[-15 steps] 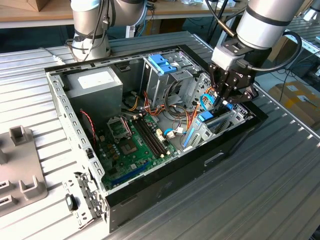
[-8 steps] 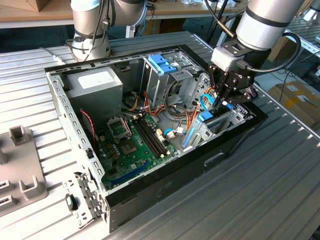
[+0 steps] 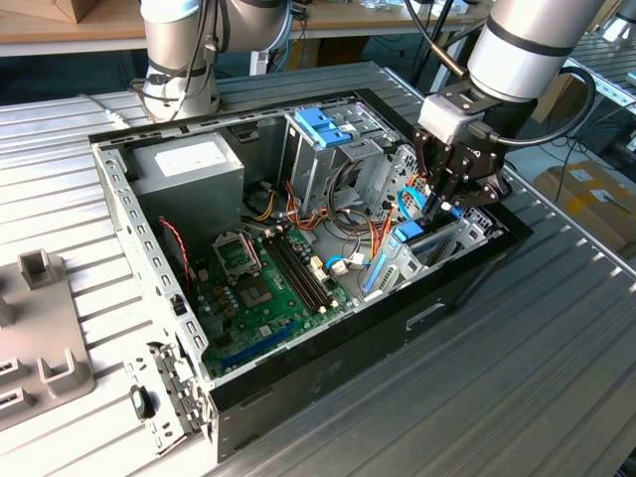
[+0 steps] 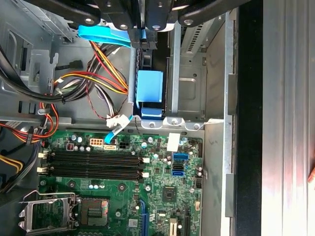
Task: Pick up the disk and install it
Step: 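Insert the first disk wire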
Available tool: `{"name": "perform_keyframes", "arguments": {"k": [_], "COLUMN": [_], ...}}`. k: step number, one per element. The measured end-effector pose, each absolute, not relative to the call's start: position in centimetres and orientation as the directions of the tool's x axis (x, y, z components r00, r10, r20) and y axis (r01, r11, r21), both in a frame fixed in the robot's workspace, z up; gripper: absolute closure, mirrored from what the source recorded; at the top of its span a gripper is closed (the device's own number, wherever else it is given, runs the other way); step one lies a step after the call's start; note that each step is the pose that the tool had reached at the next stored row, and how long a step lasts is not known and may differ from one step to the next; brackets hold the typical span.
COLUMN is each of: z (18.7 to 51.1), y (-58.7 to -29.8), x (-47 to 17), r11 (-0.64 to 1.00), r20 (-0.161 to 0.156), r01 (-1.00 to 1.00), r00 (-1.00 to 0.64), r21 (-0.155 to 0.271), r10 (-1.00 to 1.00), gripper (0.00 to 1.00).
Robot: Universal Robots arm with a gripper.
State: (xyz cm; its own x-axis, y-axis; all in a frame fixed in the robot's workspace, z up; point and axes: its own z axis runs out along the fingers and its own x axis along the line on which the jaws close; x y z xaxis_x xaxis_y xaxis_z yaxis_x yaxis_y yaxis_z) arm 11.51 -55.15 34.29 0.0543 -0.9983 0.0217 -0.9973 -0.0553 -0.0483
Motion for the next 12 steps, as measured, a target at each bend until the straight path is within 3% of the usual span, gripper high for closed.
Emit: {"name": "perform_keyframes", "arguments": {"k": [4, 7, 12], "z": [34.3, 34.3, 35.3], "y": [-55.1, -55.1, -55.1], "x": [11.5, 11.5, 11.5], "r11": [-0.055, -0.055, -0.055], "r20": [0.022, 0.023, 0.023], "r01": [-0.997, -0.997, -0.997], "r00": [0.054, 0.054, 0.054], "r21": [-0.048, -0.048, -0.048], "r10": [-0.998, -0.998, -0.998], "gripper": [0.83, 0.64, 0.64]}}
